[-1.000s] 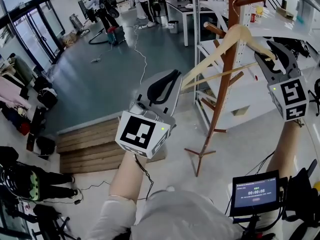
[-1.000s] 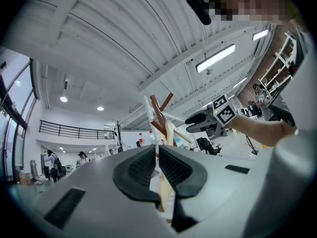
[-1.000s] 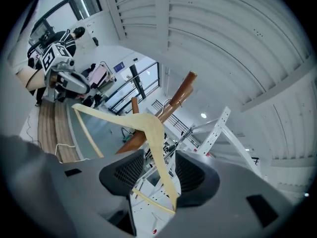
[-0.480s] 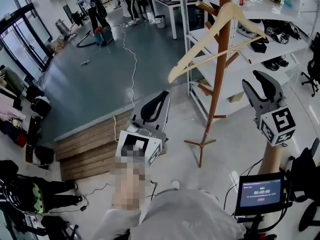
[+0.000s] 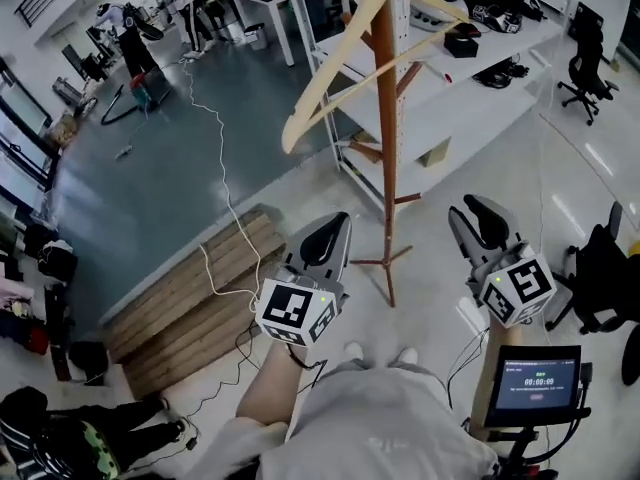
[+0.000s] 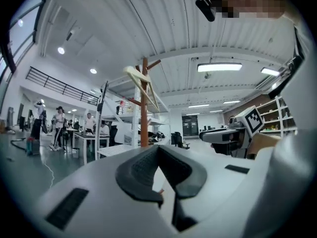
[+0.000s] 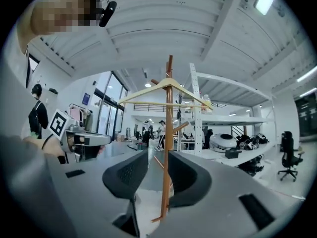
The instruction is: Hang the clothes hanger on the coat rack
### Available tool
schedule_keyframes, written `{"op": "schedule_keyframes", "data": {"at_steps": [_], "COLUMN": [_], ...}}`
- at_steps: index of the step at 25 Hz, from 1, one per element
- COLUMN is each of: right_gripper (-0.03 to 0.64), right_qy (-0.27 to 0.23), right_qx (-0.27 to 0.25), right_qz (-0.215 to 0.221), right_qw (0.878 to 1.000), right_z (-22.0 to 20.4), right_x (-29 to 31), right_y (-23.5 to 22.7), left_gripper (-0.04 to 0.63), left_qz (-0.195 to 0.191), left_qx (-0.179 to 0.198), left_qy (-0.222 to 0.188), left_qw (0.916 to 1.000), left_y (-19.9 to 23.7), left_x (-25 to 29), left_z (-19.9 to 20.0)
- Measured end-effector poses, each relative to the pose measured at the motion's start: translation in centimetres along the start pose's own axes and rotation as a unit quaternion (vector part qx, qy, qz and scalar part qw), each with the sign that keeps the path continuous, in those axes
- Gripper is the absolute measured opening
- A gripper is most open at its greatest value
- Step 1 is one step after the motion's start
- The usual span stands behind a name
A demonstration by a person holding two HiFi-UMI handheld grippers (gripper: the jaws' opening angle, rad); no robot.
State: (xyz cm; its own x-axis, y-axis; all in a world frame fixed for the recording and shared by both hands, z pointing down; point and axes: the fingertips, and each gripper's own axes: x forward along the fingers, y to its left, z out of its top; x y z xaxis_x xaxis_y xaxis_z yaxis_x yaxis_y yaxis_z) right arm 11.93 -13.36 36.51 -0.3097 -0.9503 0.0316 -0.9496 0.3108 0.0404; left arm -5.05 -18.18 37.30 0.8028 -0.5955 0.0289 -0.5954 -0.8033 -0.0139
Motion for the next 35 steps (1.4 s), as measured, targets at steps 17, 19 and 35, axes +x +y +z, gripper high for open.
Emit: {"op": "schedule_keyframes", "data": {"at_steps": [17,19,35], "right_gripper": [0.137,0.137,0.077], "right_qy": [0.026,0.025,0.014], "right_qx": [0.028,0.030,0.032], "right_qz": [-0.151,-0.159,-0.164], "right_qw": [0.988,0.986,0.986], "right_z": [-7.2,-7.3,-7.3], "right_x": [-10.0,-10.6,-11.0], "right_y": [-4.2,-4.4,-5.3], "left_gripper": [0.006,0.007,0.007], "left_qz": [-0.192,-0.205,-0.196], "left_qx": [-0.043,-0.039,-0.030], "left_qy": [0.027,0.033,0.043], "left_qw": [0.9802,0.9775,0.9792], "left_y": [-14.3,-15.1,-15.7], "left_x": [8.8,9.2,9.4], "left_z": [-6.0,-6.3,-6.2]}}
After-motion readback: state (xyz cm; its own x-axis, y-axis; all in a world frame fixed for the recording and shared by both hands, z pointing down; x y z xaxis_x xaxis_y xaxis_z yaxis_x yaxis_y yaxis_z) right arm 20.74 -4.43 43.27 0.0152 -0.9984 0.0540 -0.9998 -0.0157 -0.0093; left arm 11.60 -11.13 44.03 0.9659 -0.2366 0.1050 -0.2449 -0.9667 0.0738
